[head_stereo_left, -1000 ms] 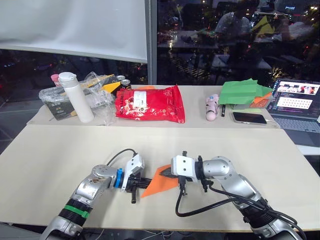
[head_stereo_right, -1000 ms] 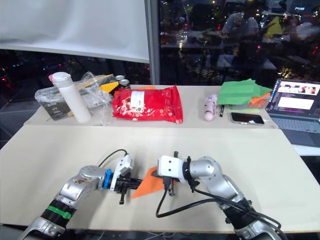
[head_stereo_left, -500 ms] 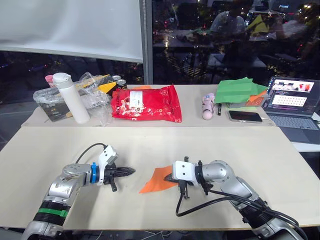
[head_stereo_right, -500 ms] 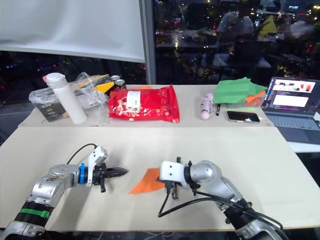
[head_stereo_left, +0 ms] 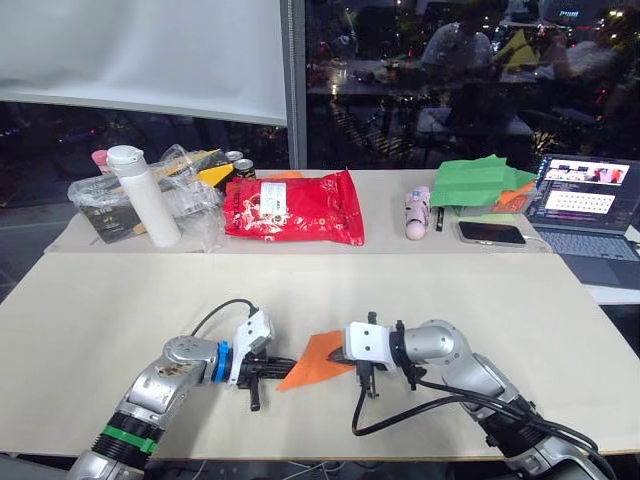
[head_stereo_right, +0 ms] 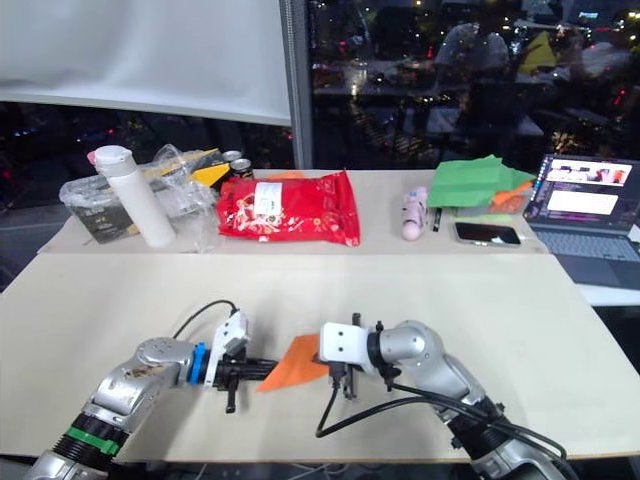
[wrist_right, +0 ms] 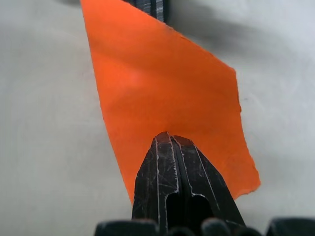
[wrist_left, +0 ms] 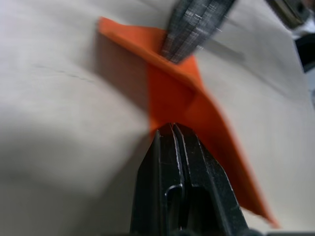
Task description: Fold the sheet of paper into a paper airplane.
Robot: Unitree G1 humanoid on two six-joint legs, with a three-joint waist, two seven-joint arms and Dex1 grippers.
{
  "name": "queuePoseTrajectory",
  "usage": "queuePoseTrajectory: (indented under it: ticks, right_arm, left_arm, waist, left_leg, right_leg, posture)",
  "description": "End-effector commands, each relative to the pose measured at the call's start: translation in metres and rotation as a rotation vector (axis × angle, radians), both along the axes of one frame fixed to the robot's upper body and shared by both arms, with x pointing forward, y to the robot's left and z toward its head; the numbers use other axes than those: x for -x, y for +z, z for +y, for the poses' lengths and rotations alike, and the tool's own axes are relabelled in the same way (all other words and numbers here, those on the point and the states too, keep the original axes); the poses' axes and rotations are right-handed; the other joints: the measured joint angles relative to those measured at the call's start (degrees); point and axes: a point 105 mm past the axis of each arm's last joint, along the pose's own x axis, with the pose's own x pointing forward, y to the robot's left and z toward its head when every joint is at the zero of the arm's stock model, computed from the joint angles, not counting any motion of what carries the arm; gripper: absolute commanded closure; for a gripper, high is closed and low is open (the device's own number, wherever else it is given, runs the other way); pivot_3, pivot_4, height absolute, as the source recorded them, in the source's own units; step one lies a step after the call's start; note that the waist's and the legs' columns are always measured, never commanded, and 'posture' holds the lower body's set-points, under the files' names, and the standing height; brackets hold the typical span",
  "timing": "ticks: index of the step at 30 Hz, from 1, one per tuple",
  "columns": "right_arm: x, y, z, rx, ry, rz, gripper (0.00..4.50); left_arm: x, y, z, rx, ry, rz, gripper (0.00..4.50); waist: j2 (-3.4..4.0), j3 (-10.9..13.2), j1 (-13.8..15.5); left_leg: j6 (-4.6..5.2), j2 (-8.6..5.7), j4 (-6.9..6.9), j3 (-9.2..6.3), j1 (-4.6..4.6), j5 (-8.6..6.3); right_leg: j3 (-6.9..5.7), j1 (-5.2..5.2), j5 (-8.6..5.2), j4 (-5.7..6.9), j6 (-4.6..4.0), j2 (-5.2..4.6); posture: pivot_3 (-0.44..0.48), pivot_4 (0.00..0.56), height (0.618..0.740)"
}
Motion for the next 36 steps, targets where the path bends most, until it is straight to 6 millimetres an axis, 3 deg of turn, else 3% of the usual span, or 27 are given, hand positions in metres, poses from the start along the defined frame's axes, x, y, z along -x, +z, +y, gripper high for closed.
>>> queuePoseTrajectory:
  ticks: [1, 7, 13, 17, 22, 25, 29, 33, 36]
  right_arm:
    - [-0.001, 0.009, -0.001, -0.026, -0.016, -0.027, 4.44]
    - [-0.002, 0.008, -0.002, -0.017, -0.029, -0.035, 4.44]
    - [-0.001, 0.007, -0.001, -0.014, -0.03, -0.036, 4.44]
    - [0.0, 0.006, -0.001, -0.013, -0.032, -0.027, 4.44]
    - [0.001, 0.004, -0.001, -0.006, -0.031, -0.016, 4.44]
    - [0.001, 0.003, 0.0, 0.0, -0.025, -0.012, 4.44]
    - [0.0, 0.002, 0.002, 0.005, -0.016, -0.012, 4.44]
    - [-0.001, 0.002, 0.003, 0.008, -0.01, -0.013, 4.44]
    - [-0.002, 0.003, 0.002, 0.01, -0.013, -0.018, 4.44]
  left_arm:
    - [0.013, 0.001, -0.013, 0.027, -0.098, 0.02, 4.48]
    - [0.018, -0.004, -0.014, 0.053, -0.141, 0.085, 4.48]
    - [-0.002, -0.014, -0.012, 0.049, -0.085, 0.061, 4.48]
    - [-0.016, 0.004, -0.007, 0.108, -0.003, 0.009, 4.48]
    - [-0.012, 0.023, 0.01, 0.119, 0.005, -0.013, 4.48]
    - [-0.009, 0.047, 0.017, 0.164, 0.002, -0.032, 4.48]
    - [0.009, 0.077, 0.002, 0.277, -0.087, 0.005, 4.48]
    - [0.017, 0.064, -0.017, 0.217, -0.126, 0.016, 4.48]
    - [0.012, 0.035, -0.019, 0.105, -0.079, -0.001, 4.48]
  waist:
    - [0.0, 0.0, 0.03]
    - [0.0, 0.0, 0.12]
    - [0.03, -0.02, 0.22]
    - [0.05, -0.03, 0.37]
    - [0.03, -0.02, -0.21]
    - [0.02, -0.01, -0.1]
    - [0.0, 0.0, 0.02]
    - [0.0, 0.0, 0.02]
    - [0.0, 0.0, -0.03]
  left_leg:
    - [0.0, 0.0, 0.0, 0.0, -0.01, 0.0]
    - [0.0, -0.01, 0.0, 0.0, -0.04, 0.0]
    - [0.0, -0.01, 0.02, 0.0, 0.01, 0.0]
    - [0.0, -0.02, 0.06, -0.01, 0.02, 0.0]
    - [0.0, 0.0, -0.01, -0.02, -0.03, 0.0]
    - [0.0, 0.0, -0.02, -0.02, -0.05, 0.0]
    - [0.0, 0.0, 0.0, -0.02, -0.06, 0.0]
    - [0.0, -0.01, 0.0, -0.01, -0.05, 0.0]
    - [0.0, -0.01, 0.0, -0.02, -0.02, 0.0]
  right_leg:
    - [0.0, 0.0, 0.0, -0.02, 0.0, 0.0]
    - [0.0, -0.03, 0.0, -0.03, 0.0, 0.0]
    - [0.0, 0.01, 0.0, -0.03, 0.0, 0.0]
    - [0.0, 0.04, 0.0, -0.01, 0.01, 0.0]
    - [0.0, -0.05, 0.01, 0.02, 0.02, 0.01]
    - [0.0, -0.06, 0.01, 0.01, 0.01, 0.0]
    - [0.0, -0.04, 0.0, -0.01, 0.01, -0.01]
    - [0.0, -0.02, 0.0, -0.04, 0.01, -0.01]
    - [0.0, 0.01, 0.0, -0.04, 0.01, 0.0]
  posture:
    - [0.0, 0.15, 0.712]
    - [0.0, 0.15, 0.712]
    - [0.0, 0.15, 0.712]
    - [0.0, 0.15, 0.712]
    - [0.0, 0.15, 0.712]
    - [0.0, 0.15, 0.712]
    - [0.0, 0.15, 0.712]
    - [0.0, 0.15, 0.712]
    - [0.0, 0.15, 0.712]
